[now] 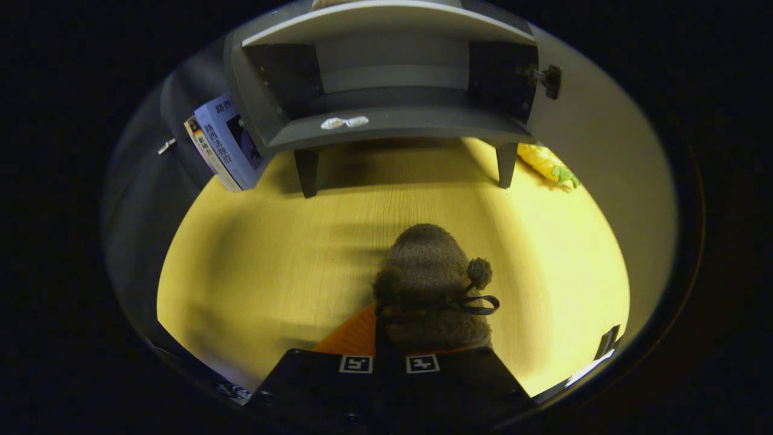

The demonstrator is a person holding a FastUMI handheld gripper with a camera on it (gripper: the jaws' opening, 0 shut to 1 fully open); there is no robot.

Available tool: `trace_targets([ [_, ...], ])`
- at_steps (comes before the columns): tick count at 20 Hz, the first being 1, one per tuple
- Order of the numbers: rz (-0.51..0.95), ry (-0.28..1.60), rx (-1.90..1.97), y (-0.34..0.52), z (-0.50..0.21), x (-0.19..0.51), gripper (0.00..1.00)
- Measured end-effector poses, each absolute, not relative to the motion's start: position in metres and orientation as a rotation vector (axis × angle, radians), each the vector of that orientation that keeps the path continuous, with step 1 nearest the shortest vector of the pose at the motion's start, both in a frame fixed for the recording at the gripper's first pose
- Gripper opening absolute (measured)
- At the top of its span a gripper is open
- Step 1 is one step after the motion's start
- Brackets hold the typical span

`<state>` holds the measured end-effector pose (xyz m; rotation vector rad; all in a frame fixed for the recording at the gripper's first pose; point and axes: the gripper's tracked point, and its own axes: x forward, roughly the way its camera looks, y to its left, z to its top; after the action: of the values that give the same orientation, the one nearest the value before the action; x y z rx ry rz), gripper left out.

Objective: Open the shoe cabinet door, grab the shoes and put them into the shoe cabinet, then close the shoe cabinet door.

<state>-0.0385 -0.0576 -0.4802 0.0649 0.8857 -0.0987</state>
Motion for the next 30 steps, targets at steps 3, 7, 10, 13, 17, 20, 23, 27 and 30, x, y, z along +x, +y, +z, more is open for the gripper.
trace_targets([
  [3,-0.072,0.802,0.035,-0.056,-0.428,-0.039,0.05],
  [7,-0.050,0.703,0.011,-0.060,-0.351,-0.037,0.05],
  [10,-0.033,0.648,-0.005,-0.061,-0.300,-0.025,0.05],
  [13,-0.023,0.581,-0.012,-0.063,-0.250,-0.001,0.05],
  [17,-0.006,0.501,-0.021,-0.064,-0.193,0.037,0.05],
  [20,-0.033,0.482,0.001,-0.074,-0.165,0.067,0.05],
  [23,-0.046,0.485,0.040,-0.081,-0.144,0.100,0.05],
  [27,-0.068,0.481,0.051,-0.089,-0.118,0.151,0.05],
  [30,-0.074,0.513,0.046,-0.093,-0.121,0.197,0.05],
])
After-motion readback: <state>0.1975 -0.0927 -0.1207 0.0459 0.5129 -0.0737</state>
